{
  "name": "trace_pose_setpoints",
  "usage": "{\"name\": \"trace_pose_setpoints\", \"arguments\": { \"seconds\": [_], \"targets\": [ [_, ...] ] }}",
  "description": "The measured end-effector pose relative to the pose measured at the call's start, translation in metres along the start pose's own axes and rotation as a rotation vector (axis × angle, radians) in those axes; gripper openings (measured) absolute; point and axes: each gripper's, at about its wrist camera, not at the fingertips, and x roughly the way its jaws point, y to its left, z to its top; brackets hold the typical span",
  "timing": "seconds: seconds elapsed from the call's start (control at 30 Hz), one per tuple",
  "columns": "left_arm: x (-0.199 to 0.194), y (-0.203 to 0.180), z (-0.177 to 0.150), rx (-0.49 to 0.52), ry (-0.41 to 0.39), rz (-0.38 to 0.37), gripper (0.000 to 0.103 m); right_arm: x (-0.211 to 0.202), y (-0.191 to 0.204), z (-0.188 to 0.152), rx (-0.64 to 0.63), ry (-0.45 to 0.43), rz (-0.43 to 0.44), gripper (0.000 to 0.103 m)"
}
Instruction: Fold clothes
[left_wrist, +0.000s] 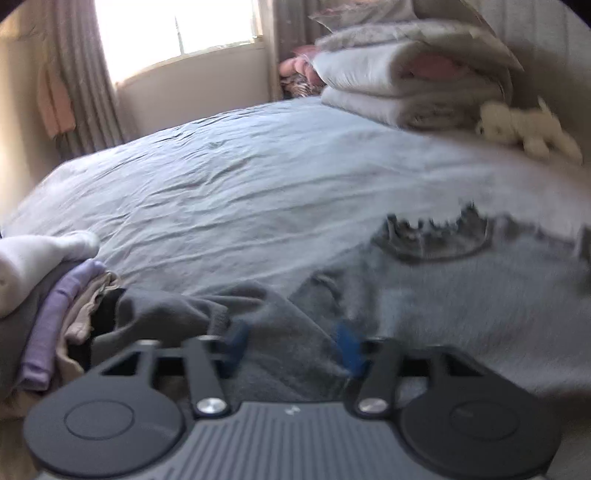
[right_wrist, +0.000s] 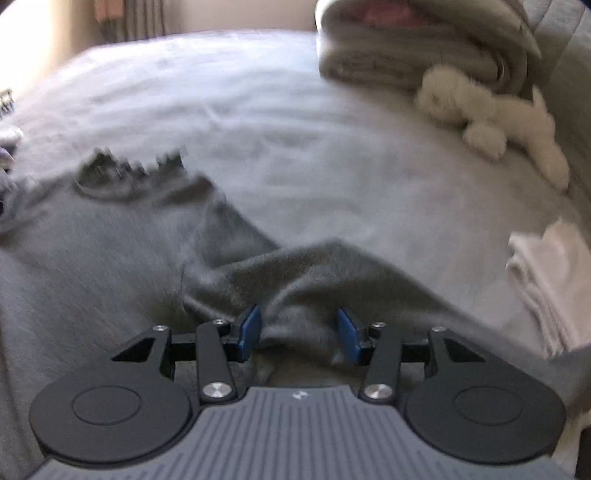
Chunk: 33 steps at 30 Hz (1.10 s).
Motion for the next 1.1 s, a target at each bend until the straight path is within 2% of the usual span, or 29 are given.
{"name": "trace_pose_setpoints", "arguments": {
  "seconds": [0.07, 0.13, 0.23, 0.33, 0.4, 0.57, 0.63, 0.73, 0.83, 1.0, 1.1],
  "targets": [
    [0.003, -0.008, -0.002, 0.034, 0.008, 0.014, 0.003, -0.001, 0.009, 0.000, -0.080, -0.016, -0.043, 0.007],
    [-0.001, -0.010, 0.000, 0.054, -0.007, 0.028, 0.003, -0.005, 0.013, 0.003, -0.098, -0.024, -0.094, 0.005],
    [-0.016, 0.001, 0.004, 0.005, -0.053, 0.033, 0.002, -0.023, 0.017, 0.012, -0.117, -0.084, -0.203, 0.004],
    [-0.024, 0.008, 0.007, -0.002, -0.109, 0.029, 0.002, -0.051, 0.020, 0.019, -0.143, -0.156, -0.242, 0.004],
    [-0.021, 0.005, 0.010, -0.008, -0.119, 0.041, 0.002, -0.067, 0.020, 0.024, -0.165, -0.210, -0.273, 0.004],
    [-0.027, -0.004, 0.016, -0.011, -0.194, 0.057, 0.003, -0.073, 0.013, 0.022, -0.205, -0.243, -0.364, 0.004],
    [-0.028, -0.005, 0.019, -0.014, -0.203, 0.064, 0.002, -0.075, 0.011, 0.018, -0.212, -0.249, -0.381, 0.004],
    [-0.028, -0.009, 0.025, -0.024, -0.204, 0.050, 0.002, -0.083, 0.018, 0.006, -0.292, -0.277, -0.442, 0.004],
    [-0.025, -0.014, 0.031, 0.011, -0.194, 0.044, 0.003, -0.087, 0.023, 0.000, -0.332, -0.275, -0.469, 0.004],
    [-0.006, -0.003, 0.039, -0.004, -0.145, 0.009, 0.002, -0.077, 0.037, 0.020, -0.392, -0.207, -0.528, 0.004],
    [0.005, 0.004, 0.036, 0.003, -0.134, 0.047, 0.000, -0.070, 0.048, 0.034, -0.420, -0.149, -0.578, 0.004]
  ]
}}
